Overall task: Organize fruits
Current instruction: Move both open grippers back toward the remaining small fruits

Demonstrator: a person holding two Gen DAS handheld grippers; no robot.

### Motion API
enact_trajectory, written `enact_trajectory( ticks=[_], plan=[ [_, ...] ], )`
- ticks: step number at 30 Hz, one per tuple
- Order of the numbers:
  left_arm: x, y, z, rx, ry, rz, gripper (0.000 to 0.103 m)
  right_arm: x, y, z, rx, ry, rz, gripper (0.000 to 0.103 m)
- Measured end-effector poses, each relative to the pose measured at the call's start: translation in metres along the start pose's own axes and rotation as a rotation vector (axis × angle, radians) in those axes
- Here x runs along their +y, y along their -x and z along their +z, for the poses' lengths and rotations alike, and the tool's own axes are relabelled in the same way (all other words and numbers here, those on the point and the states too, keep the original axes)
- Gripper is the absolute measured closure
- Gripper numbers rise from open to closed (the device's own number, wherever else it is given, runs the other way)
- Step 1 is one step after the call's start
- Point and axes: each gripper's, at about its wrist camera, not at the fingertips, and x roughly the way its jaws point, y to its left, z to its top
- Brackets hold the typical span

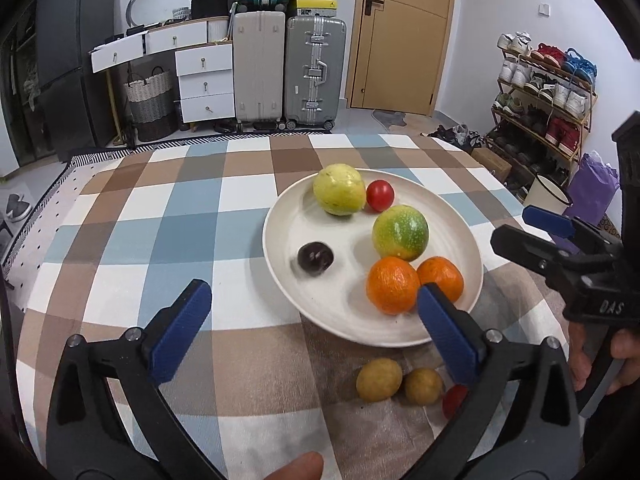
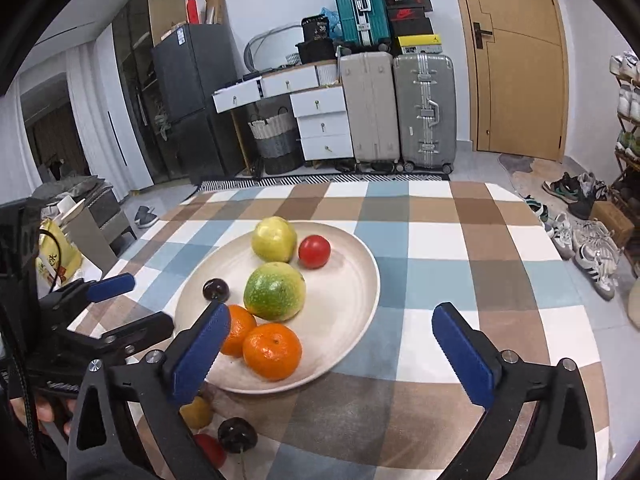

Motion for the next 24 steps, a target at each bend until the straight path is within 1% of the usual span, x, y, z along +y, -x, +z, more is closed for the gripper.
enact_trajectory(
  ticks=[6,15,19,24],
  plan=[
    [0.0,0.013,-0.011,0.012,-0.001,-0.001,0.001,-0.004,0.003,-0.001,0.019,-0.02,-0.004,0.001],
    [0.001,0.03,-0.023,0.021,-0.014,0.008,0.001,-0.002,0.019,-0.005,0.047,-0.03,-0.004,0.001],
    [0.001,0.034,-0.029,0.027,-0.021,0.011,0.001,0.001,0.026,-0.011,0.064,-0.009,-0.015,0.0],
    [0.003,0.036,-0.035,0.026,-0.02,0.006,0.001,0.005,0.03,-0.018,0.085,0.012,0.002,0.0]
  ],
)
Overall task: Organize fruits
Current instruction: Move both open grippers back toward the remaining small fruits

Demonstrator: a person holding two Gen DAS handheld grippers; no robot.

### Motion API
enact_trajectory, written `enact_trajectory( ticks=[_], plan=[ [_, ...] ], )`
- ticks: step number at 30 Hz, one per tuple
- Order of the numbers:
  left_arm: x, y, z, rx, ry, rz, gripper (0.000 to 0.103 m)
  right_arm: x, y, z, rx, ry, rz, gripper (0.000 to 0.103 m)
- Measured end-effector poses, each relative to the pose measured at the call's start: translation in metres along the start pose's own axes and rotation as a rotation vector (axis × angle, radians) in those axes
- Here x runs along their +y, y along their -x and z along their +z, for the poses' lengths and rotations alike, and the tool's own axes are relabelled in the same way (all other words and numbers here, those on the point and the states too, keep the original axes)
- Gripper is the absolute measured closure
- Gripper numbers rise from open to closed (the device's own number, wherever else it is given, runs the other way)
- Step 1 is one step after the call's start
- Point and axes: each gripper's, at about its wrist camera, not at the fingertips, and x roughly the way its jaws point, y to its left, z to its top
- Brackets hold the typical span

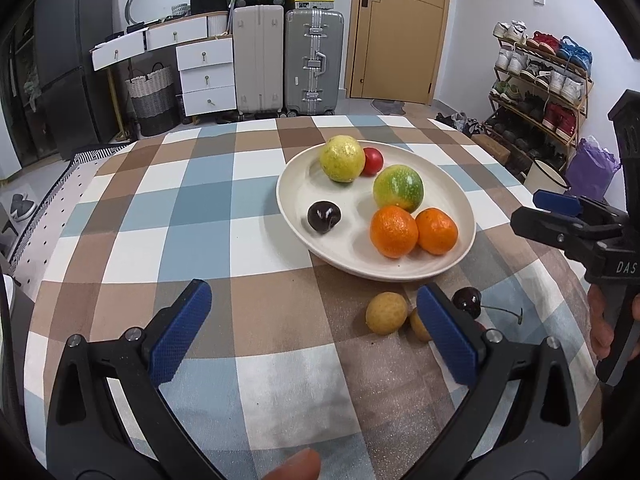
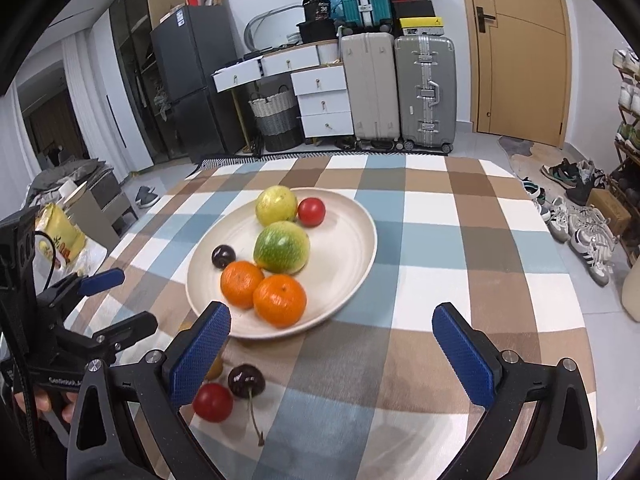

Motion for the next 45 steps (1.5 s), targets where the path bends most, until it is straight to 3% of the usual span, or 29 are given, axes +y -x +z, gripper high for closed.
enact_trajectory(
  ticks=[17,34,45],
  plan=[
    [-0.001,-0.025,-0.01,0.068,-0.009,-0.003,0.001,0.005,-0.022,-0.025,0.118,0.001,0.104,0.0],
    [0.001,-0.038,-0.01,0.104,0.005,-0.005,0.001,0.022,-0.051,-0.031,0.217,0.052,0.052,0.001],
    [0.008,-0.041,-0.01,0.112,0.04,-0.011,0.001,-0.011,-0.039,-0.026,0.178,-0.037,-0.004,0.001]
  ],
)
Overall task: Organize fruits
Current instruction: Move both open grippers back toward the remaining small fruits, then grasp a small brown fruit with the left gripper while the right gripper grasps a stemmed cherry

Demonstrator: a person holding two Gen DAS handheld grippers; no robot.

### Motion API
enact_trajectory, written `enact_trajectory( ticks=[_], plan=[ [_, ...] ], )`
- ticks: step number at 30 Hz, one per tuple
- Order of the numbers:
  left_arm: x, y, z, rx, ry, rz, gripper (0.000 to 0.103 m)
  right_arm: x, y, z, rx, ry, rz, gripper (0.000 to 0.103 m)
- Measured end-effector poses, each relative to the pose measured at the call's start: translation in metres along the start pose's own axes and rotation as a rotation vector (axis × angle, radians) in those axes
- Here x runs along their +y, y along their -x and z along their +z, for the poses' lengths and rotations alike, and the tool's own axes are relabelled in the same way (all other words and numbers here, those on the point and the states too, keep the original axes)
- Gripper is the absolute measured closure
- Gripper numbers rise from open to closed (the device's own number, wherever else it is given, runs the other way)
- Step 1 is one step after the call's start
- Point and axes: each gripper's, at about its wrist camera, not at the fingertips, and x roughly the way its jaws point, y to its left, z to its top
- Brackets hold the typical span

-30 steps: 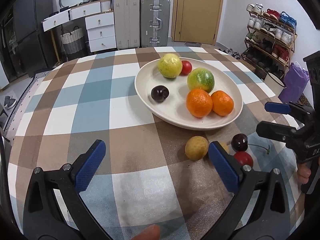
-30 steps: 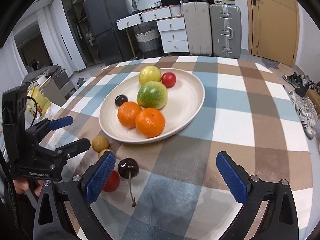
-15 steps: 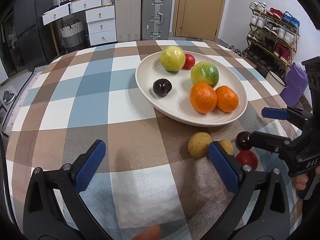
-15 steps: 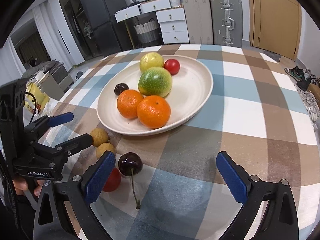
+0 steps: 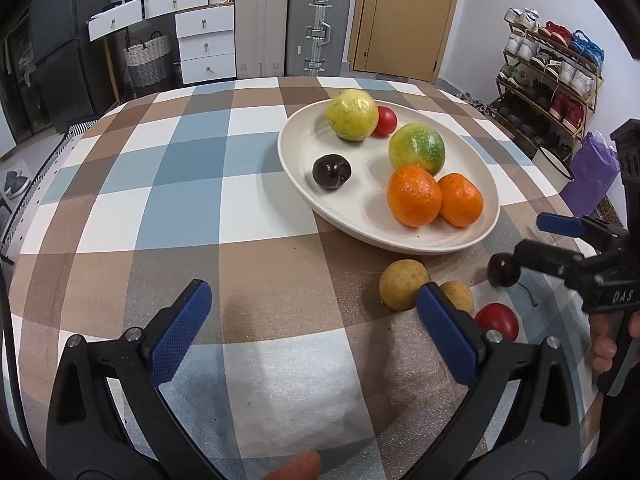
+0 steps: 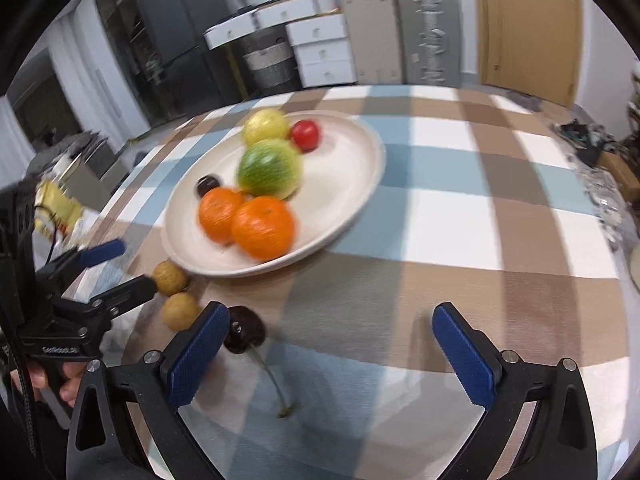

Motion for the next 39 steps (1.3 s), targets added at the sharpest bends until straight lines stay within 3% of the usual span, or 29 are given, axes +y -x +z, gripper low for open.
enact_trajectory(
  ticks=[5,16,28,30,37,39],
  plan=[
    [0.003,-0.001,0.0,0.006,0.011,0.002,0.001,-0.013,0.004,-0.001,-0.007,-0.036,0.009,0.001],
    [0.003,-0.002,0.001,0.007,0.011,0.002,0.001,0.021,-0.009,-0.007,0.011,0.09,0.04,0.003],
    [0.002,-0.001,-0.001,0.006,0.007,0.004,0.001,0.04,-0.015,-0.002,0.016,0.121,0.133,0.031],
    [0.002,-0.001,-0.001,0.004,0.007,0.002,0.001,0.042,-0.016,-0.001,0.016,0.125,0.139,0.04],
    [0.002,0.001,-0.001,-0.002,0.004,-0.012,0.001,0.049,-0.014,-0.005,0.019,0.178,0.137,0.05],
    [0.003,0.001,-0.001,-0.002,0.006,-0.019,0.001,0.052,-0.013,-0.007,0.018,0.191,0.135,0.056]
  ],
)
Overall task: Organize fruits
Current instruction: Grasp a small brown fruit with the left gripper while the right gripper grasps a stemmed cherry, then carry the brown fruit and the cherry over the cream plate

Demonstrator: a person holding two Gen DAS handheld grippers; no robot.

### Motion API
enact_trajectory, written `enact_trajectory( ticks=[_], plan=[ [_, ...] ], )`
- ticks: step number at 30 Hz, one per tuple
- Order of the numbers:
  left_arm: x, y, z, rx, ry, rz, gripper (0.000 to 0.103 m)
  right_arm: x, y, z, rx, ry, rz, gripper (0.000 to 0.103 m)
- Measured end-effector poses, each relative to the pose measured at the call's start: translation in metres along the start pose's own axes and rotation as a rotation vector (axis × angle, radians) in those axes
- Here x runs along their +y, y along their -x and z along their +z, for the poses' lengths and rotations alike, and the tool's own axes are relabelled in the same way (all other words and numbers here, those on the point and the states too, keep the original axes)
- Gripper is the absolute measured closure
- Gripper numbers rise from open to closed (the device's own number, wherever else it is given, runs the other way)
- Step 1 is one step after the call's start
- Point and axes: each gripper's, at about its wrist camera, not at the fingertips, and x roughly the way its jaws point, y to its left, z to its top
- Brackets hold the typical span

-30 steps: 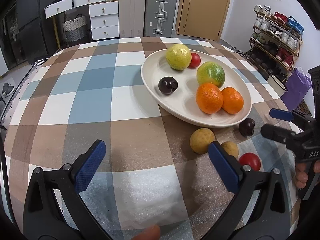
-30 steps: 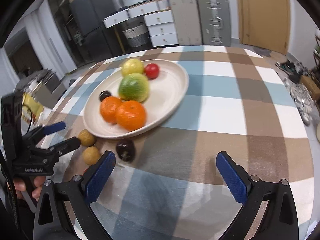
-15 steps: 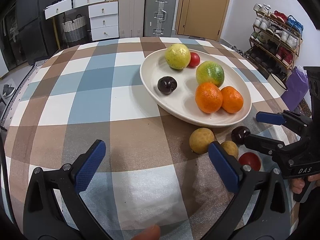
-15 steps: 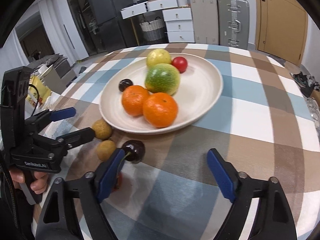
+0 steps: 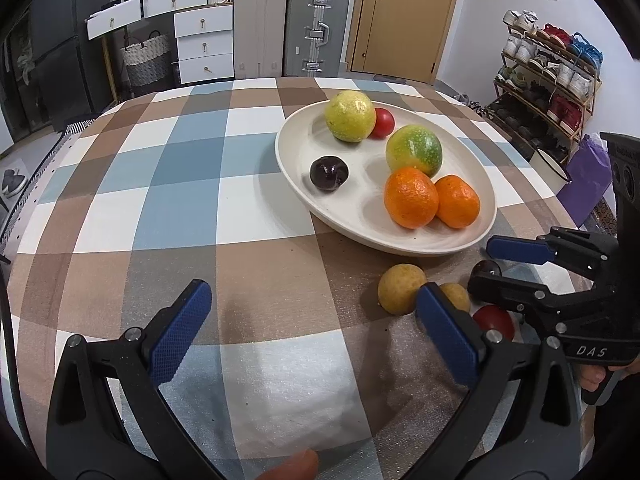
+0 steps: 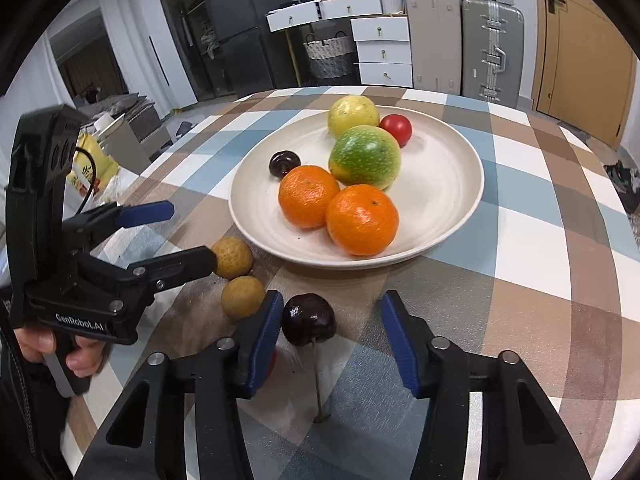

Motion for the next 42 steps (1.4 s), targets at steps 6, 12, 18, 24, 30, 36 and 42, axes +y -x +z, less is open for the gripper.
enact_trajectory(
  ticks=[6,12,18,24,30,36,42],
  plan=[
    [-0.002,0.001,0.001,0.004,-0.002,-0.05,0.008,0.004,0.002,-0.003,0.003,0.021,0.031,0.07],
    [-0.012,-0.003,-0.001,0.025,-0.039,-0.095,0.023,0.001,0.006,-0.007,0.001,-0.009,0.07,0.075],
    [-0.021,-0.009,-0.001,0.045,-0.068,-0.112,0.038,-0.002,0.011,-0.006,-0.021,-0.021,0.064,0.075],
    [-0.022,-0.008,-0.002,0.042,-0.055,-0.181,0.068,-0.006,0.012,-0.006,-0.028,-0.034,0.055,0.075],
    [-0.029,-0.004,-0.004,0.034,-0.084,-0.211,0.08,-0.007,0.015,-0.006,-0.037,-0.036,0.057,0.075],
    [-0.026,0.002,-0.004,0.009,-0.075,-0.202,0.08,-0.008,0.015,-0.006,-0.043,-0.036,0.053,0.075],
    [-0.02,0.01,-0.002,-0.023,-0.054,-0.177,0.08,-0.005,0.025,-0.007,-0.081,-0.019,0.051,0.076]
  ],
)
